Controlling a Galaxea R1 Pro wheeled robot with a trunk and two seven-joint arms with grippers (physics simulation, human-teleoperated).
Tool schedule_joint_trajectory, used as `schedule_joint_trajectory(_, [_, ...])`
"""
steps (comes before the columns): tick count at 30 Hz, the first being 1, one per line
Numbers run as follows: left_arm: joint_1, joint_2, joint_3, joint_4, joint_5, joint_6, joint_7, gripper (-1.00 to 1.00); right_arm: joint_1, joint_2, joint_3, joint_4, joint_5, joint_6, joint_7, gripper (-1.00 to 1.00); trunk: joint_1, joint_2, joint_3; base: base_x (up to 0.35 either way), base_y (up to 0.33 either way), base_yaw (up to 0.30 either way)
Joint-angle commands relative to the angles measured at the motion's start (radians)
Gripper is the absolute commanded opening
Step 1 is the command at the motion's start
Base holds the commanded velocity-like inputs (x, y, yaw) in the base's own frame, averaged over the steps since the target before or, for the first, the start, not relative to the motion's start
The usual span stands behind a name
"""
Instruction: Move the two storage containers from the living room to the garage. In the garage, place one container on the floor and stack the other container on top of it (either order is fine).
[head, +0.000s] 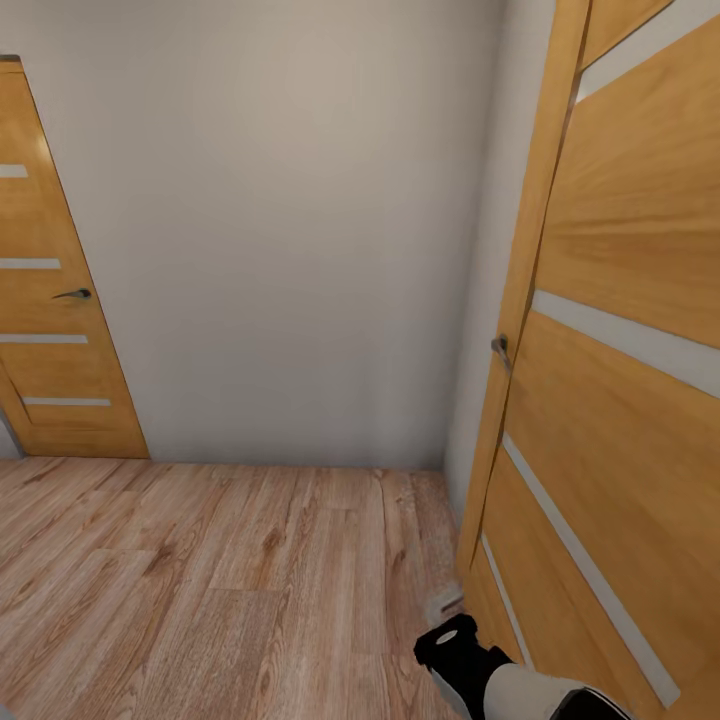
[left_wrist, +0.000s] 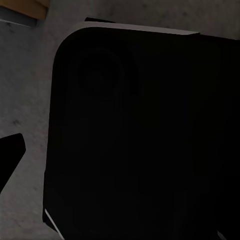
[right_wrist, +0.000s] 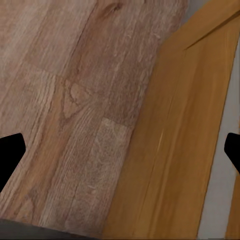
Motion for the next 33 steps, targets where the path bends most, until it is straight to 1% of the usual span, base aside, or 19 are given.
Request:
schedule_joint_trajectory(1, [0.000, 0.000, 0.002, -0.001, 0.008, -0.001, -0.001, 1.00, 0.006, 0.001, 0.009, 0.006, -0.009, -0.007, 0.003, 1.00, 0.000, 0.000, -0.001, 0.000, 0.000, 0.000])
schedule_joint_trajectory(5, [0.000, 0.000, 0.002, -0.001, 0.008, -0.001, -0.001, 1.00, 0.059, 0.001, 0.009, 0.020, -0.008, -0.040, 0.020, 1.00, 0.000, 0.000, -0.001, 0.000, 0.000, 0.000])
schedule_joint_trajectory(7, [0.000, 0.000, 0.002, -0.001, 0.008, -0.001, -0.001, 1.00, 0.103, 0.001, 0.010, 0.025, -0.007, -0.059, 0.025, 1.00, 0.000, 0.000, -0.001, 0.000, 0.000, 0.000])
schedule_joint_trajectory(12, [0.000, 0.000, 0.002, -0.001, 0.008, -0.001, -0.001, 1.00, 0.155, 0.001, 0.010, 0.027, -0.010, -0.097, 0.028, 1.00, 0.000, 0.000, -0.001, 0.000, 0.000, 0.000])
schedule_joint_trajectory(17, [0.000, 0.000, 0.002, -0.001, 0.008, -0.001, -0.001, 1.00, 0.199, -0.001, 0.009, 0.028, -0.016, -0.110, 0.028, 1.00, 0.000, 0.000, -0.001, 0.000, 0.000, 0.000])
schedule_joint_trajectory(20, [0.000, -0.001, 0.002, -0.001, 0.008, -0.001, -0.001, 1.00, 0.224, -0.017, 0.009, 0.028, -0.018, -0.112, 0.032, 1.00, 0.000, 0.000, -0.001, 0.000, 0.000, 0.000])
schedule_joint_trajectory(27, [0.000, -0.001, 0.002, -0.001, 0.008, -0.001, -0.001, 1.00, 0.269, -0.034, 0.008, 0.029, -0.020, -0.115, 0.049, 1.00, 0.000, 0.000, -0.001, 0.000, 0.000, 0.000])
schedule_joint_trajectory(33, [0.000, -0.001, 0.002, -0.001, 0.008, -0.001, -0.001, 1.00, 0.304, -0.060, 0.008, 0.029, -0.021, -0.124, 0.082, 1.00, 0.000, 0.000, -0.001, 0.000, 0.000, 0.000])
